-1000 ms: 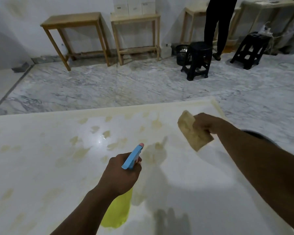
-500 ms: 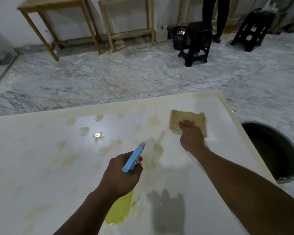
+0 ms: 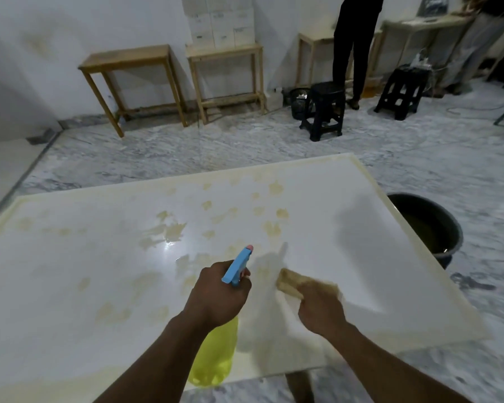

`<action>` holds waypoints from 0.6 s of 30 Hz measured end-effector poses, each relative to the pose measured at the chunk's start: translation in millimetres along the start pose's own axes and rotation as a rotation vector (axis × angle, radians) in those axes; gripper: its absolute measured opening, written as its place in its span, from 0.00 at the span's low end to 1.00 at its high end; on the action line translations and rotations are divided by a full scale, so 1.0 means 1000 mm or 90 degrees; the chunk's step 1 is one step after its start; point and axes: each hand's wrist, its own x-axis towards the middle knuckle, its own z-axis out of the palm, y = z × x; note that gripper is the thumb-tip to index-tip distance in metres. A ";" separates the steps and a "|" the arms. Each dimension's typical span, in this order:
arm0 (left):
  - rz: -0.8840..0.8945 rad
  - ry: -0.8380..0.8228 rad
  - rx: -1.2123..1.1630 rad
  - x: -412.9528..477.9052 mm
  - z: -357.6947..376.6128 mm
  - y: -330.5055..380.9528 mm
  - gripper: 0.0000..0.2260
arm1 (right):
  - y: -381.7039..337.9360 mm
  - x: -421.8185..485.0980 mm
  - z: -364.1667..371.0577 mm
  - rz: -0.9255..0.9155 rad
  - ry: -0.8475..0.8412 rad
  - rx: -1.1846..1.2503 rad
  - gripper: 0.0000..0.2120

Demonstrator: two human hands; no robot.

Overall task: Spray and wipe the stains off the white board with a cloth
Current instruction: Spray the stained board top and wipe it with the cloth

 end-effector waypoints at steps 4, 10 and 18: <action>0.006 0.013 -0.010 -0.009 -0.019 -0.001 0.06 | 0.004 -0.011 -0.050 0.261 -0.230 0.768 0.15; 0.022 0.014 -0.030 0.045 -0.032 0.006 0.04 | -0.006 0.033 -0.062 0.258 -0.363 1.009 0.22; 0.019 0.033 -0.028 0.174 -0.047 -0.009 0.09 | -0.079 0.319 -0.178 0.053 -0.190 0.435 0.21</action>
